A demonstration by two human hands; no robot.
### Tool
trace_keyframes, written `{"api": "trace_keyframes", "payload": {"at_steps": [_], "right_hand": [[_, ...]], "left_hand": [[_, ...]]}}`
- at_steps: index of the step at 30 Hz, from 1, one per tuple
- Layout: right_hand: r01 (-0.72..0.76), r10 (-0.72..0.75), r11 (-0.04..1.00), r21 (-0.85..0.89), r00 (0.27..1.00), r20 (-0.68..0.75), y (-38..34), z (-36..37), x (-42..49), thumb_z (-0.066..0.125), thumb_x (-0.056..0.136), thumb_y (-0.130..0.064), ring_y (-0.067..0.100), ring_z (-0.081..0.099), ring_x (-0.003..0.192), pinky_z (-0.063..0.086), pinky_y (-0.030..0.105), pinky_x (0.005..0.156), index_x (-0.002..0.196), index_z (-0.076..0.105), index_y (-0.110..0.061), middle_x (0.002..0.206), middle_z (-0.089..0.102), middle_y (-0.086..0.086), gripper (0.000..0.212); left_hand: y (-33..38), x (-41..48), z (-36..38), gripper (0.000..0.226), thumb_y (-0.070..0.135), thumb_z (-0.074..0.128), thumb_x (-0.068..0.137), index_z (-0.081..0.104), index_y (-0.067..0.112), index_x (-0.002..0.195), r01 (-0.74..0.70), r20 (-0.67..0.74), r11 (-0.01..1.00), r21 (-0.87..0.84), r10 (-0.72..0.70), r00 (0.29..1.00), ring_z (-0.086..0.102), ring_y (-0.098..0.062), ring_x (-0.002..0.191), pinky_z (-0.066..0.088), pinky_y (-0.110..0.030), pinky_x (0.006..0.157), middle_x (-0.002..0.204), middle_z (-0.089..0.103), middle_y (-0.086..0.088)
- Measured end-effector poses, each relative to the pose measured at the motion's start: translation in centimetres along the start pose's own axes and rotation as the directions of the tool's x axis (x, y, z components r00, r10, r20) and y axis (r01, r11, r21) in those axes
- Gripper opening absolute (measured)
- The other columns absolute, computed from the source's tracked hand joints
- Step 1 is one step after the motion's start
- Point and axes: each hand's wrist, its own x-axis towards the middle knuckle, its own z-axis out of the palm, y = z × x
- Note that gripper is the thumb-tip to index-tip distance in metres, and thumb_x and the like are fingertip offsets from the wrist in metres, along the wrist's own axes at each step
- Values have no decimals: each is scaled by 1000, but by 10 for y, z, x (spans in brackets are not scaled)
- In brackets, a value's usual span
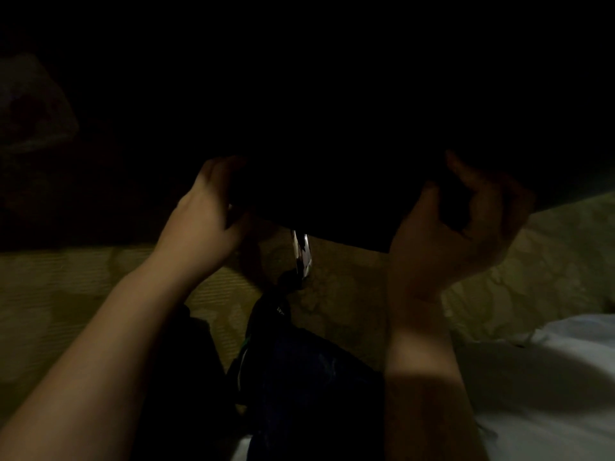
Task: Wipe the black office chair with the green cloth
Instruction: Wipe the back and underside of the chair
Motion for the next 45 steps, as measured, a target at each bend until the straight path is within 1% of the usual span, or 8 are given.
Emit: {"api": "trace_keyframes", "payload": {"at_steps": [10,14,18,22,29,37,42,45], "right_hand": [[-56,57,998,-12,992,110,9,4,-18,71,65,21,-6,49,97,36,2,87,82,71,6,97,51,12,23],[-136,148,988,-68,958,244,15,5,-34,69,63,21,18,56,91,38,2,81,80,73,2,91,59,29,25],[-202,241,970,-136,876,419,26,7,-58,67,63,14,27,61,90,32,-2,74,78,73,-2,94,61,25,22],[-188,272,960,-207,805,527,40,8,-81,70,62,11,29,62,93,38,15,69,77,74,-4,94,64,21,22],[-214,444,890,-404,612,655,59,9,-110,68,76,3,33,59,108,44,27,76,91,72,-6,113,60,13,18],[-217,370,922,-320,737,566,46,5,-82,70,70,8,27,62,97,30,8,71,85,75,-6,103,64,16,21],[-255,318,943,-213,879,357,31,-6,-48,69,68,10,22,59,99,31,-3,77,89,75,-5,105,62,24,26],[-194,215,971,-138,965,152,28,-12,-25,66,71,8,27,58,104,44,14,90,94,71,2,103,59,30,25]], "left_hand": [[-5,-2,1,72,16,62,85,30,17,150,-25,26,998,65,24,999,48,-35,123,38,-36,84,152,31,-9],[-6,-1,0,74,12,68,85,32,17,149,-43,29,995,86,40,999,50,-36,121,43,-41,84,150,33,-9],[-9,0,1,71,15,69,86,34,17,148,-53,21,995,87,51,998,49,-36,123,41,-38,85,149,35,-10],[-11,1,0,68,17,67,87,36,15,147,-60,21,995,84,59,998,48,-35,124,42,-41,87,147,37,-10],[-11,1,-1,68,16,67,85,37,15,147,-66,31,995,77,64,997,48,-36,123,42,-41,87,145,38,-11],[-6,1,-4,60,16,65,89,43,17,144,-54,-6,998,44,55,998,50,-32,120,42,-37,83,143,43,-9],[-7,1,-1,51,16,64,90,50,16,139,-96,-15,994,57,97,995,55,-26,110,40,-33,78,134,51,-9],[-9,-1,4,52,14,66,88,52,13,138,-126,1,987,97,127,992,55,-31,113,41,-34,78,133,53,-12]]}}
